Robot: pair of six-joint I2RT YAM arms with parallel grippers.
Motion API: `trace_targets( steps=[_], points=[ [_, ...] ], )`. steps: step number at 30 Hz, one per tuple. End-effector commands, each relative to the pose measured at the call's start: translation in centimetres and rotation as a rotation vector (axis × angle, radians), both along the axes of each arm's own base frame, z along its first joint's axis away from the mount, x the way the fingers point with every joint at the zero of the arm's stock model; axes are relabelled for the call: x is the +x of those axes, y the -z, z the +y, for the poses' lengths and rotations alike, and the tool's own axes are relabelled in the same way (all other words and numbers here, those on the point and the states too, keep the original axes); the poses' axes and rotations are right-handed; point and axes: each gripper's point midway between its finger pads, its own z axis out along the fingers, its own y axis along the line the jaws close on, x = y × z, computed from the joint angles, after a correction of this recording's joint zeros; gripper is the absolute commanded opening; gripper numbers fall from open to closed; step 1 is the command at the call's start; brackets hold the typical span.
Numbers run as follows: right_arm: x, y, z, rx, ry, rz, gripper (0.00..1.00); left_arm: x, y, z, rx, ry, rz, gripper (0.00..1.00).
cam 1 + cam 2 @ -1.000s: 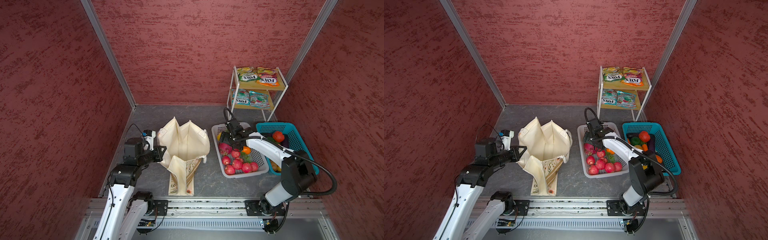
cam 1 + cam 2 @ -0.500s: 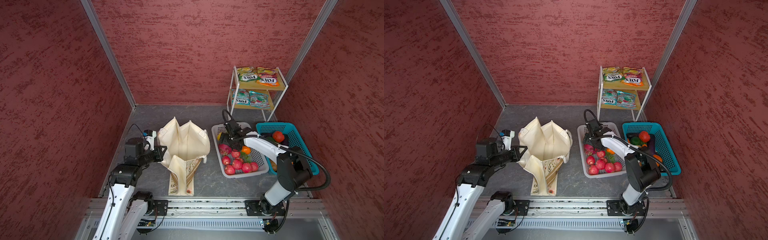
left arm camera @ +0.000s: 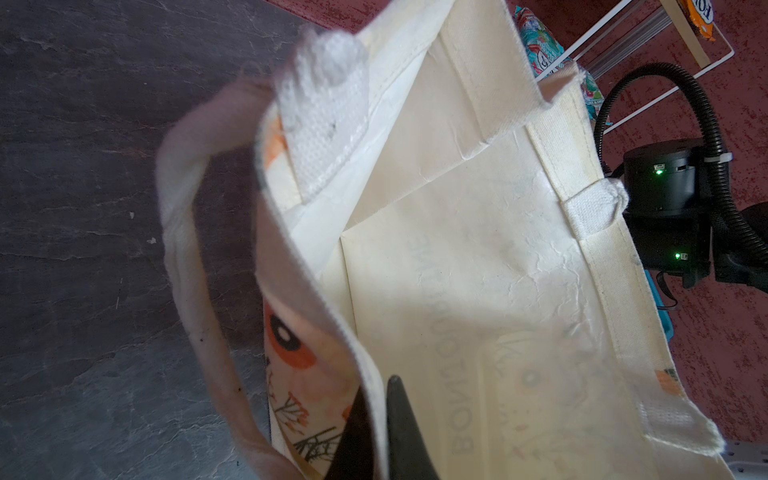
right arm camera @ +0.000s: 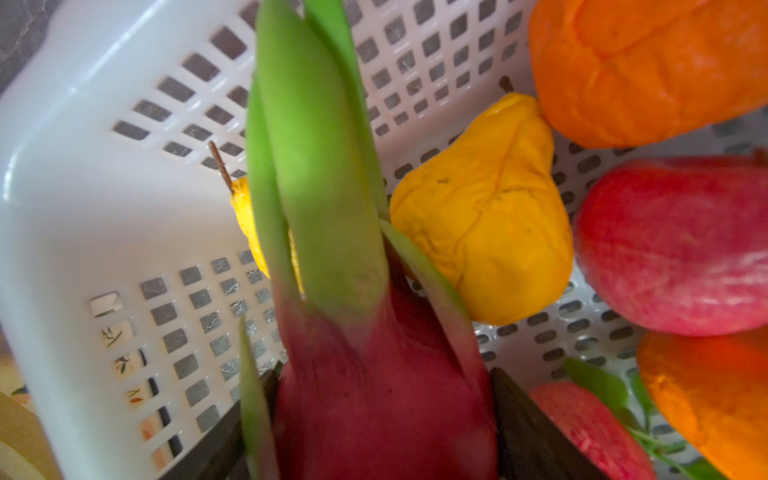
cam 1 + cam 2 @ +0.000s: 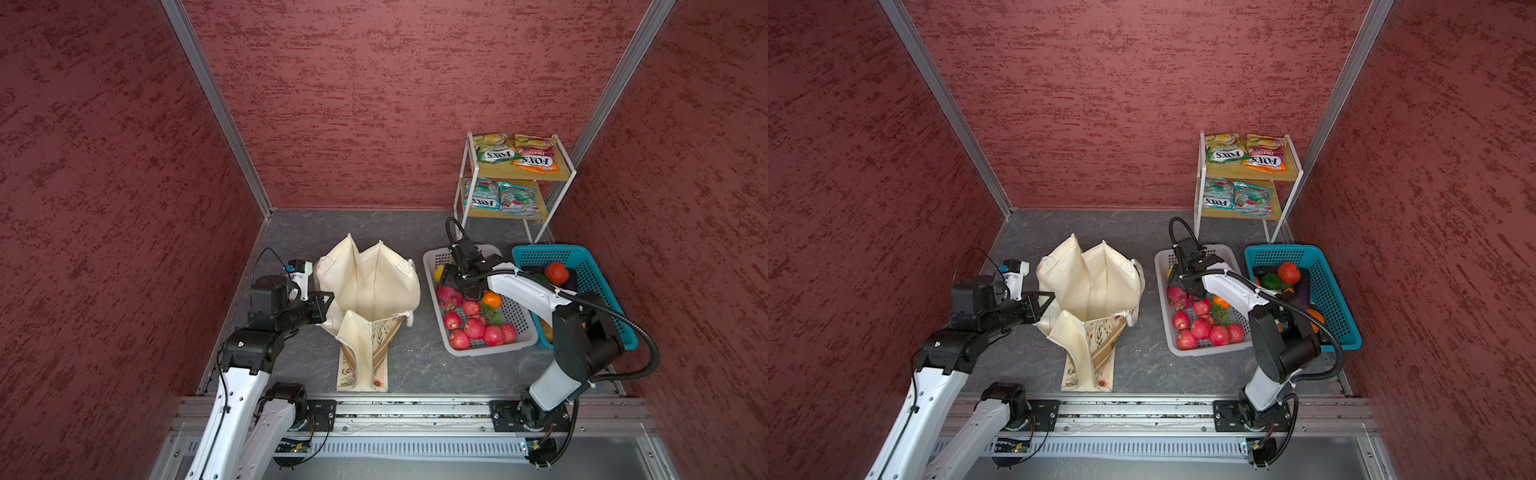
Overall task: Place the food into the grocery bag and tie it
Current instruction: 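Grasp the pink dragon fruit with the right gripper and lift it, then carry the dragon fruit with the right gripper over the open bag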
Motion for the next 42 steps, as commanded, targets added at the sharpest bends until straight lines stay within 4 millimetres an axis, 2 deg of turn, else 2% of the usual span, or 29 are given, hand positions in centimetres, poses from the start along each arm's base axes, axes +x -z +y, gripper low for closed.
trace_targets(
  steps=[1, 10, 14, 17, 20, 25, 28, 31, 38, 42],
  points=[
    [0.1, -1.5, 0.4, 0.055, 0.003, -0.042, 0.71, 0.0, 0.7, 0.1, 0.007, -0.003, 0.011, 0.10],
    [-0.1, -1.1, 0.6, 0.074, 0.009, -0.030, 0.68, 0.0, 0.6, 0.1, 0.010, -0.005, 0.007, 0.10],
    [-0.2, -2.2, 0.8, 0.095, 0.005, -0.047, 0.64, 0.0, 0.7, 0.1, 0.010, -0.005, 0.010, 0.10],
    [-0.4, -4.7, 0.8, 0.110, 0.008, -0.086, 0.63, 0.0, 0.7, 0.1, 0.011, -0.007, 0.009, 0.09],
    [-0.7, -8.9, 0.4, 0.118, 0.022, -0.174, 0.62, 0.0, 0.8, 0.1, 0.011, -0.007, 0.012, 0.09],
    [-1.8, -17.3, -0.3, 0.181, 0.048, -0.371, 0.61, 0.0, 0.8, 0.1, 0.010, -0.006, 0.014, 0.10],
    [-2.7, -21.8, 0.5, 0.257, 0.022, -0.479, 0.60, 0.1, 0.8, 0.1, 0.010, -0.006, 0.013, 0.10],
    [-3.8, -25.0, 2.8, 0.309, -0.064, -0.541, 0.59, 0.0, 0.8, 0.1, 0.010, -0.006, 0.014, 0.09],
    [-5.9, -29.7, 9.2, 0.293, -0.264, -0.656, 0.59, 0.0, 0.8, 0.0, 0.009, -0.004, 0.012, 0.10],
    [-6.9, -30.7, 13.3, 0.213, -0.388, -0.722, 0.58, 0.0, 0.7, 0.0, 0.009, -0.004, 0.011, 0.10]
  ],
)
